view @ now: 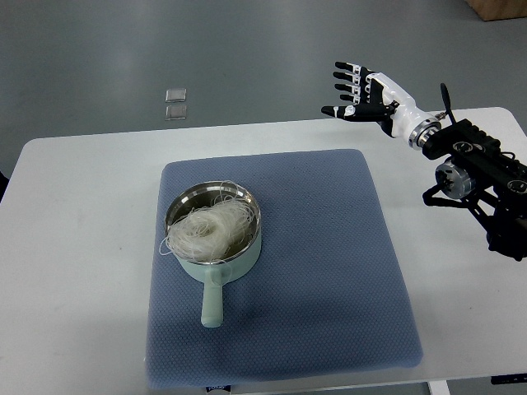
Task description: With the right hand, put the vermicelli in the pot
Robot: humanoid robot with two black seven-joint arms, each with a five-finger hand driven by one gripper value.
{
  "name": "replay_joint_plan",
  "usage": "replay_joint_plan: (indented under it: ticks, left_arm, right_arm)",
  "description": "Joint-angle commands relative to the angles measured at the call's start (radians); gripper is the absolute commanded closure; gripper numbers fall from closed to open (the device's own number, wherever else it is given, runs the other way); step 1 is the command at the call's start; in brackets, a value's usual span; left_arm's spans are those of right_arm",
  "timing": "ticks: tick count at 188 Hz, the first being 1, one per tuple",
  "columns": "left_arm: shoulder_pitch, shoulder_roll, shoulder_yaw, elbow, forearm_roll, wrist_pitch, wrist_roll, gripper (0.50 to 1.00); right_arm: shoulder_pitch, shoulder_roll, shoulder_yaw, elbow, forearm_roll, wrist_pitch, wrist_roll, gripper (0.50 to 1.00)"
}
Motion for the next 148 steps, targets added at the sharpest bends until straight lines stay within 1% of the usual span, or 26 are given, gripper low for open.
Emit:
replay_joint_plan:
  ticks: [1,31,57,90,102,148]
  left_arm:
    - [0.001,0.0,0.0,0.0,0.0,0.0,0.0,0.5]
    - [0.001,0.0,0.0,0.0,0.0,0.0,0.0,0.5]
    - [0.001,0.0,0.0,0.0,0.0,0.0,0.0,0.5]
    - [0.001,0.0,0.0,0.0,0.0,0.0,0.0,0.5]
    - [0.001,0.0,0.0,0.0,0.0,0.0,0.0,0.5]
    - [0.002,0.0,0.0,0.0,0.0,0.0,0.0,0.5]
  right_arm:
    - [-0.028,0.0,0.049,0.0,0.058,0.0,0.0,0.585]
    - [-0.079,0.025,0.127,0.0,0.106,0.0,0.0,0.585]
    - [-0.103,0.048,0.15,0.0,0.11,0.0,0.0,0.585]
    - [-0.111,0.063,0.156,-0.001,0.11,0.003,0.0,0.583]
    - [-0.111,0.063,0.156,0.0,0.11,0.005,0.0,0.574]
    - [-0.113,0.06,0.156,0.0,0.11,0.009,0.0,0.574]
